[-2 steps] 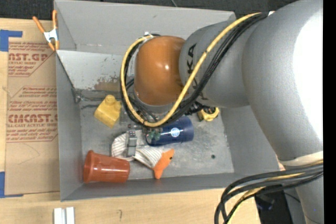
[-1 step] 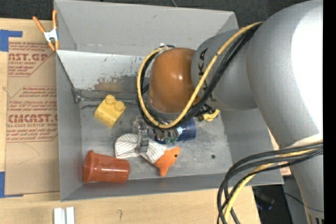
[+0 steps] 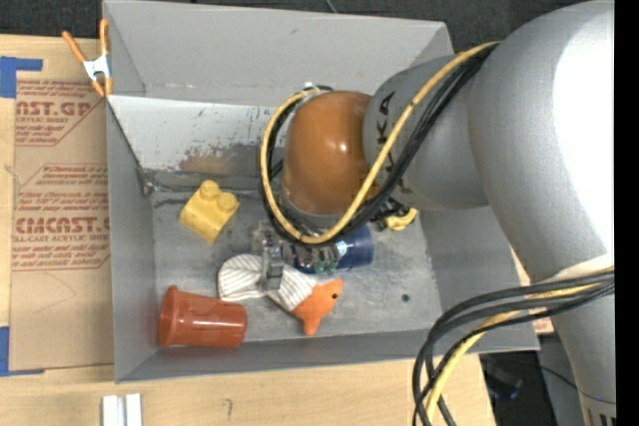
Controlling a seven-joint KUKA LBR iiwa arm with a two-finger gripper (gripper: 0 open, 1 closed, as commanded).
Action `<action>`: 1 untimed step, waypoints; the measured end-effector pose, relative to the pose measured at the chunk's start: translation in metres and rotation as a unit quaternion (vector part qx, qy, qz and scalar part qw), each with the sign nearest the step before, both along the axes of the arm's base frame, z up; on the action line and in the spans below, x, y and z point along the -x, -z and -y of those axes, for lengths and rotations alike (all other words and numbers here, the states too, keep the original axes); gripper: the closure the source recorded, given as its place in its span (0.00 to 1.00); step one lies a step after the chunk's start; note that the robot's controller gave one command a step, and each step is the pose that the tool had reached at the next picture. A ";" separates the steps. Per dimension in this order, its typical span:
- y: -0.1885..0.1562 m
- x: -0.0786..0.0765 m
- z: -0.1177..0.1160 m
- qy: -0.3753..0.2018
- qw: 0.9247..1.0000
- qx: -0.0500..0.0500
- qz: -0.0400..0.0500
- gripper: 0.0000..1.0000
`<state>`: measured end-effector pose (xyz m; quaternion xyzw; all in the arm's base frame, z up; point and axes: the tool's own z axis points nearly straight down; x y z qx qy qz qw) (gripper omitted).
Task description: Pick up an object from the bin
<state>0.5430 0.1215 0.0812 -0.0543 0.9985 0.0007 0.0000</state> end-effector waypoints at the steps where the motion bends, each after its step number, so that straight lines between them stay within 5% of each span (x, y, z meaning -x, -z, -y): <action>1: -0.050 -0.001 -0.002 0.001 1.000 0.000 0.000 1.00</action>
Offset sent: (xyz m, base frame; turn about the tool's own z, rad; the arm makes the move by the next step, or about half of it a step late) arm 0.0000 0.0000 0.0000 0.0000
